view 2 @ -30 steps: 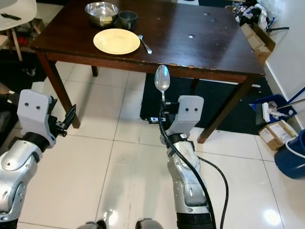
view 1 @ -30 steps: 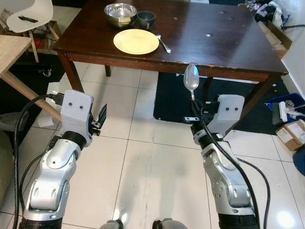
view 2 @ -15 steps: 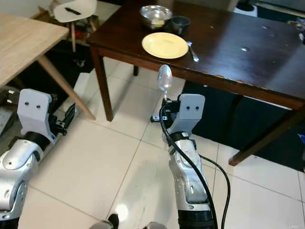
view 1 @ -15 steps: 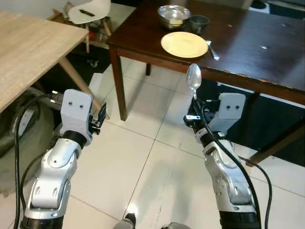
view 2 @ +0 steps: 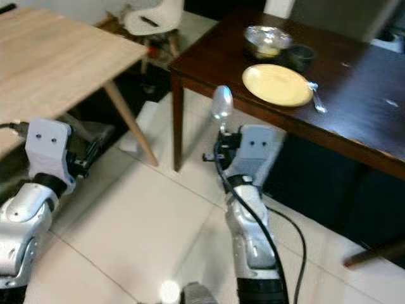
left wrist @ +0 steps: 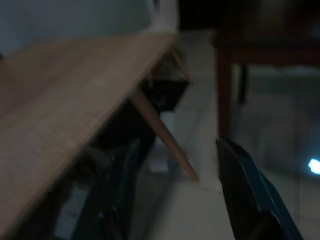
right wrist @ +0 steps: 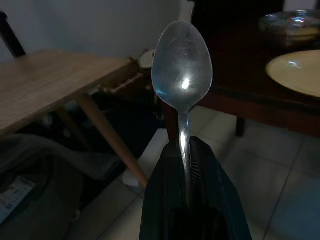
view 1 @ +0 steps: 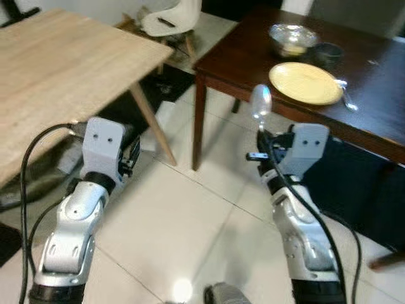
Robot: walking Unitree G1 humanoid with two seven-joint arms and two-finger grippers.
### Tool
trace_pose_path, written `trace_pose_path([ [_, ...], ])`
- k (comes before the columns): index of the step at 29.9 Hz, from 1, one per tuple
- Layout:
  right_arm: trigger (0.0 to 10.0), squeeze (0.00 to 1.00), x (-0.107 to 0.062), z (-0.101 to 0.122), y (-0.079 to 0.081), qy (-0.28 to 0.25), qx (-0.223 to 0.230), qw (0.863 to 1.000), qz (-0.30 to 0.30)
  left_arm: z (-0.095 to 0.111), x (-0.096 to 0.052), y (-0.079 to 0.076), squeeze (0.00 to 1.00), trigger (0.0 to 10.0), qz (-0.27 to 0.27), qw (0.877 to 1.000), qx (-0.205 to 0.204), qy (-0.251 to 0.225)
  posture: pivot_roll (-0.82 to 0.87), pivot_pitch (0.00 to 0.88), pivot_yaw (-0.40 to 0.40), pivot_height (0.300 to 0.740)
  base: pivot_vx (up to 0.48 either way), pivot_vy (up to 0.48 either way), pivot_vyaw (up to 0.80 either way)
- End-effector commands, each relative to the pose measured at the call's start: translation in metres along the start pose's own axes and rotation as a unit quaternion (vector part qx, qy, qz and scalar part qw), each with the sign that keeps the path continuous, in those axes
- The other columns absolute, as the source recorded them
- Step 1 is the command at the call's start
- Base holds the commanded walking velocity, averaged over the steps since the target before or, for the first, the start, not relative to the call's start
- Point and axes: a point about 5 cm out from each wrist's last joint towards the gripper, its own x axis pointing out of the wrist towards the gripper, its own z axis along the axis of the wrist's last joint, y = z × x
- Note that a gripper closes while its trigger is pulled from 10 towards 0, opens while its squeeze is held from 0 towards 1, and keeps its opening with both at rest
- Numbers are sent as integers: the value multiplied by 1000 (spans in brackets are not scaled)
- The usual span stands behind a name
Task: Setting the table
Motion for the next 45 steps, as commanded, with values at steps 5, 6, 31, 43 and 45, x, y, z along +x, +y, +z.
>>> trace_pose_path([
  [5, 10000, 0, 2, 6, -2, -20, 2, 1000, -10, 0, -3, 0, 0, 10000, -9, 1000, 2, -5, -39, 40, 21, 740, 0, 0, 783],
  [6, 10000, 0, 3, 7, -3, -21, 2, 1000, -12, 0, -4, 0, 0, 10000, -10, 1000, 2, -6, -39, 40, 21, 740, 0, 0, 781],
  [31, 10000, 0, 10, 24, -14, -61, 4, 998, -23, 2, -1, 3, 0, 10000, -4, 1000, 15, -11, -34, 46, 30, 740, 188, 0, 648],
  [43, 10000, 0, 10, 22, -18, -59, -5, 998, -34, 2, 0, 2, 0, 10000, -7, 1000, 15, -13, -38, 47, 31, 740, 480, 0, 0],
  [45, 10000, 0, 10, 21, -19, -56, -2, 998, -36, 2, 0, 2, 0, 10000, -8, 1000, 15, -13, -39, 48, 31, 740, 480, 0, 0],
])
